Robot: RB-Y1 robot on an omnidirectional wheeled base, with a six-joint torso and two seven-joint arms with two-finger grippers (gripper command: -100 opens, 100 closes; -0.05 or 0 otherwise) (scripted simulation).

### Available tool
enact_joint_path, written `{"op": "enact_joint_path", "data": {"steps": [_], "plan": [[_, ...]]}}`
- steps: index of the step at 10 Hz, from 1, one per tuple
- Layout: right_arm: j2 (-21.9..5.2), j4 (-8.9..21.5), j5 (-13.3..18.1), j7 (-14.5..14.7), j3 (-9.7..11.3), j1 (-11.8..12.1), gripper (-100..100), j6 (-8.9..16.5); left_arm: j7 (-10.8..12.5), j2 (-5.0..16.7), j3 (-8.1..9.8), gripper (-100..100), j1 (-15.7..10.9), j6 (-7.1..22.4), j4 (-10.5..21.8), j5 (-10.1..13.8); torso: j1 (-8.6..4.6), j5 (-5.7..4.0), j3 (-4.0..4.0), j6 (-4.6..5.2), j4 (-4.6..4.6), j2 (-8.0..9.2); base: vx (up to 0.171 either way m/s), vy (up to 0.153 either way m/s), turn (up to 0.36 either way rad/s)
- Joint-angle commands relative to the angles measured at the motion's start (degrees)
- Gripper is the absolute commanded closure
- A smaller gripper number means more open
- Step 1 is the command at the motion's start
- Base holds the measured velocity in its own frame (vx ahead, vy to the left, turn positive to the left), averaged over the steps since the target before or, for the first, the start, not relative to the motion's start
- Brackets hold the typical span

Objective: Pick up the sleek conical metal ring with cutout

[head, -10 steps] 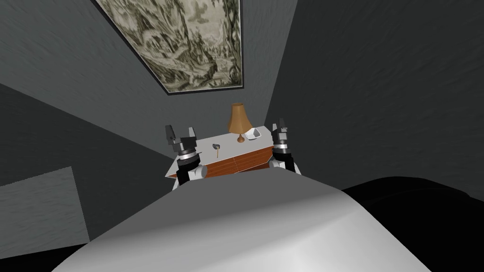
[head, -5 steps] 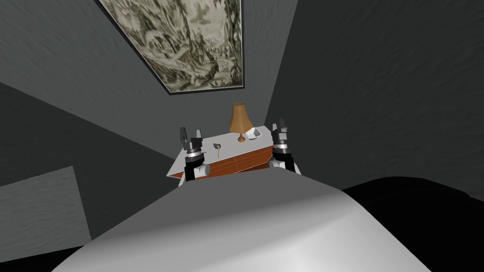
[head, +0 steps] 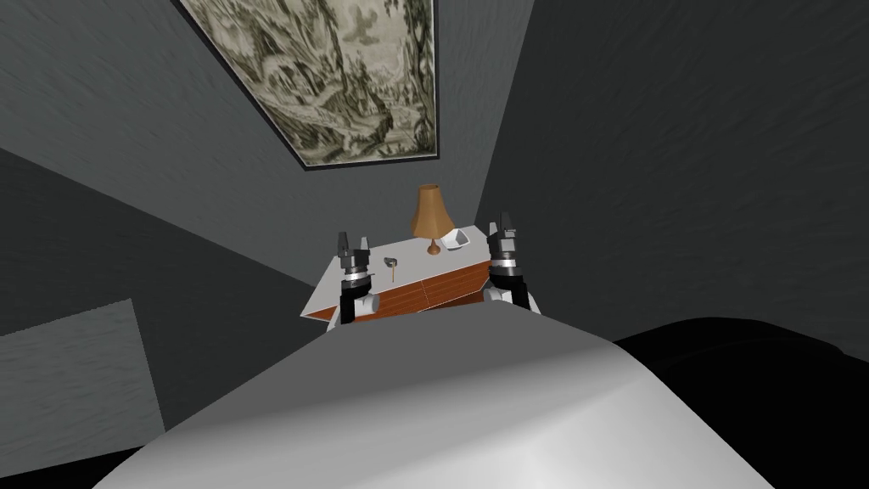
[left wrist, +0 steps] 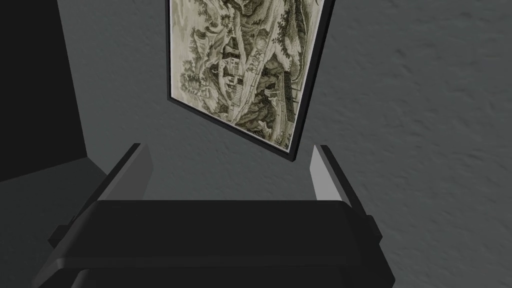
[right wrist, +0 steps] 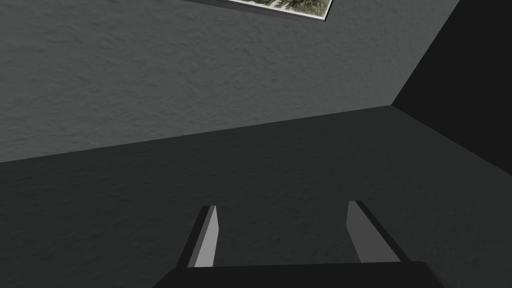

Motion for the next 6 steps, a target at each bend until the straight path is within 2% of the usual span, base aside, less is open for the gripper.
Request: {"op": "enact_joint_path", "data": {"steps": [1, 6], "plan": [[0.0, 0.0, 0.0, 0.0, 0.0, 0.0, 0, 0.0, -0.17, 0.11, -0.06, -100, -1.0, -0.08, 2.66, -0.07, 0.0, 0.0, 0.0, 0.0, 0.0, 0.0, -0.011, 0.021, -0.013], [0.0, 0.0, 0.0, 0.0, 0.0, 0.0, 0, 0.0, -1.16, 1.11, -0.45, -100, -4.86, -0.37, 11.1, -0.31, -0.03, 0.0, 0.0, -0.01, 0.0, 0.01, -0.013, 0.017, -0.019]]}}
